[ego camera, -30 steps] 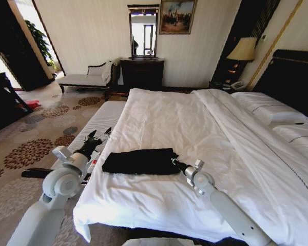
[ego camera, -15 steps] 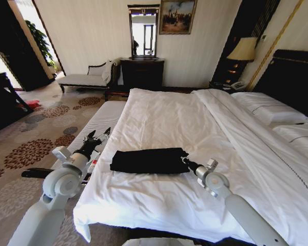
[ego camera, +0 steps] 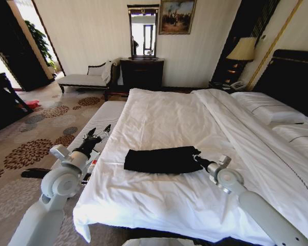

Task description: Fold the clothes on the bed.

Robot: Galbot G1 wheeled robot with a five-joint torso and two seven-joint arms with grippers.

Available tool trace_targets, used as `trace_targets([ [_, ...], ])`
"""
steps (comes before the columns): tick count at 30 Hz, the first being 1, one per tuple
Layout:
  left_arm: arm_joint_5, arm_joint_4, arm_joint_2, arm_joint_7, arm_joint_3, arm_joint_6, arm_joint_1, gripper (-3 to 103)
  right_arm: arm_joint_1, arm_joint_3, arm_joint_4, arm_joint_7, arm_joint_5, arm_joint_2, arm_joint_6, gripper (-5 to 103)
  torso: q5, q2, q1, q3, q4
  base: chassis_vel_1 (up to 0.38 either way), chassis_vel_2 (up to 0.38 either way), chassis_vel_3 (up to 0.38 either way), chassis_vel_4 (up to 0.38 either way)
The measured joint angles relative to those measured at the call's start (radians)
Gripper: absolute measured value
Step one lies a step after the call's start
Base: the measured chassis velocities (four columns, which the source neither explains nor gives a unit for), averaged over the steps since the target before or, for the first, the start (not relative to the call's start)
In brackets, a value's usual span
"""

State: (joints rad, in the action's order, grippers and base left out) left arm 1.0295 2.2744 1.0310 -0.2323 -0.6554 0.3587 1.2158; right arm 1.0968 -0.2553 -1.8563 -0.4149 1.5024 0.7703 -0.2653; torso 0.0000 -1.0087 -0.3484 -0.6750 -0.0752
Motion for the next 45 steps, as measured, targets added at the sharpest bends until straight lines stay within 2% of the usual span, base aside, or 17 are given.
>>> trace_targets([
  [9, 0.018, 0.015, -0.016, -0.013, -0.034, 0.001, 0.015, 100, -0.068, 0.106, -0.092, 0.003, -0.013, 0.028, 0.000, 3, -0.0004, 0.000, 0.000, 0.000, -0.0002, 0.000, 0.000, 0.000, 0.000],
  [16, 0.004, 0.001, -0.003, -0.018, -0.030, 0.002, 0.024, 100, -0.173, 0.242, -0.001, 0.035, -0.057, 0.099, 0.003, 3, -0.0001, 0.000, 0.000, 0.000, -0.0001, 0.000, 0.000, 0.000, 0.000],
  [25, -0.005, -0.015, -0.002, -0.020, -0.035, 0.002, 0.031, 100, -0.254, 0.342, 0.079, 0.051, -0.094, 0.178, 0.008, 3, -0.0001, 0.000, 0.000, 0.000, 0.0000, 0.000, 0.000, 0.000, 0.000],
  [45, -0.008, -0.037, 0.007, -0.024, -0.039, 0.002, 0.021, 100, -0.331, 0.431, 0.179, 0.083, -0.121, 0.291, 0.027, 3, 0.0000, 0.000, 0.000, 0.000, -0.0001, 0.000, 0.000, 0.000, 0.000],
])
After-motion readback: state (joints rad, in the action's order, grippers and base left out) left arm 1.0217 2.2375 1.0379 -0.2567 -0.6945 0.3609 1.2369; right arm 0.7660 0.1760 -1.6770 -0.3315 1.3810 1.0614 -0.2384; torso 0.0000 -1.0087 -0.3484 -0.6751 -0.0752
